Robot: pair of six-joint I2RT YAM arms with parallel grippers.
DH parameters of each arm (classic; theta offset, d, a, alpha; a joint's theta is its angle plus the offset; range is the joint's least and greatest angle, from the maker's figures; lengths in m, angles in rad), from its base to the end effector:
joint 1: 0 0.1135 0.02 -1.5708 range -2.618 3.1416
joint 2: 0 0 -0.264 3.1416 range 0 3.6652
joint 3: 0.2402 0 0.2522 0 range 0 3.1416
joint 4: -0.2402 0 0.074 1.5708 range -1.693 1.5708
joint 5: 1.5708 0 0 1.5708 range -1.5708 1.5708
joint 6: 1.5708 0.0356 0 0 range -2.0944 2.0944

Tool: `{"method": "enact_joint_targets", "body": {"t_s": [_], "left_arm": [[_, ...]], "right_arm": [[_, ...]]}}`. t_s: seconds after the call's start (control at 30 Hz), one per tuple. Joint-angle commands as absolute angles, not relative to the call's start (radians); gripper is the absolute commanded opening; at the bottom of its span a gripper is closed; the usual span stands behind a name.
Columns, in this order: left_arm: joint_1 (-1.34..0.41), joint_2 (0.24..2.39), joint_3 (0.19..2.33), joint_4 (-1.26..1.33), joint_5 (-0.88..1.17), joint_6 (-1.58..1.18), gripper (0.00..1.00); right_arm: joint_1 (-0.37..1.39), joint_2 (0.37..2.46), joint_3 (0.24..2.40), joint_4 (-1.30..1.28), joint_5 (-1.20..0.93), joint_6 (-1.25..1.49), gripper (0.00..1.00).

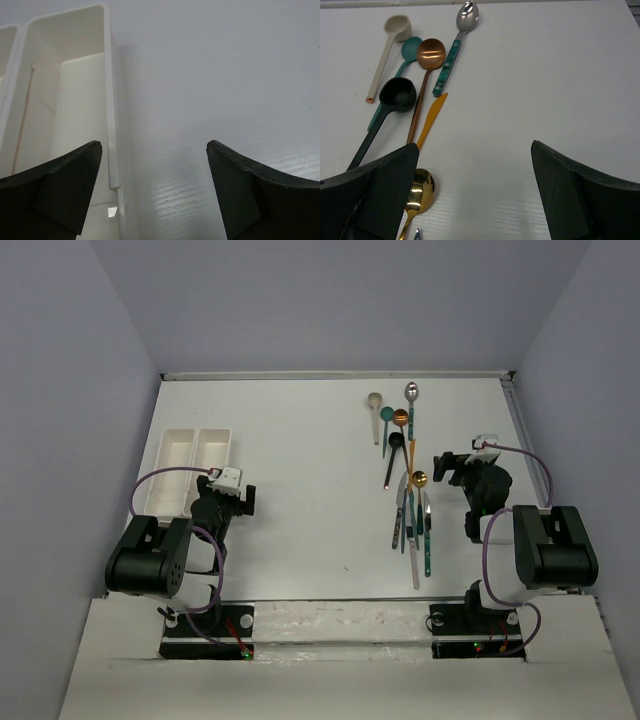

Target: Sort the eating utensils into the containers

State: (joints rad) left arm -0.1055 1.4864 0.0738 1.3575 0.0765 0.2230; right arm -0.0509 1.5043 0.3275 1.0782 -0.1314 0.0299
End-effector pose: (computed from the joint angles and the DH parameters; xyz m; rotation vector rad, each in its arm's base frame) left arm 0.2035 -0.0243 0.1381 0.3237 1.5932 0.0282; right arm 0.2606 -0.0086 0.1630 -0.0319 1.6691 0.0938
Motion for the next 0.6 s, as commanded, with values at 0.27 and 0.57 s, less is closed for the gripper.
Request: {"method": "enact_joint_targets", "body": {"t_s": [0.27, 0.57], "left_arm": [[-0.107, 1.461, -0.061, 2.072, 0.046, 0.229, 0.98], [-0.106, 0.755, 0.374, 0.831, 0.248, 0.287, 0.88]], "right_arm": [[-0.041, 1.353, 0.484, 0.714, -0.115, 0.065, 0.86], [0.020, 1.422, 1.093, 0.021, -0.186, 0.193, 0.66]]}}
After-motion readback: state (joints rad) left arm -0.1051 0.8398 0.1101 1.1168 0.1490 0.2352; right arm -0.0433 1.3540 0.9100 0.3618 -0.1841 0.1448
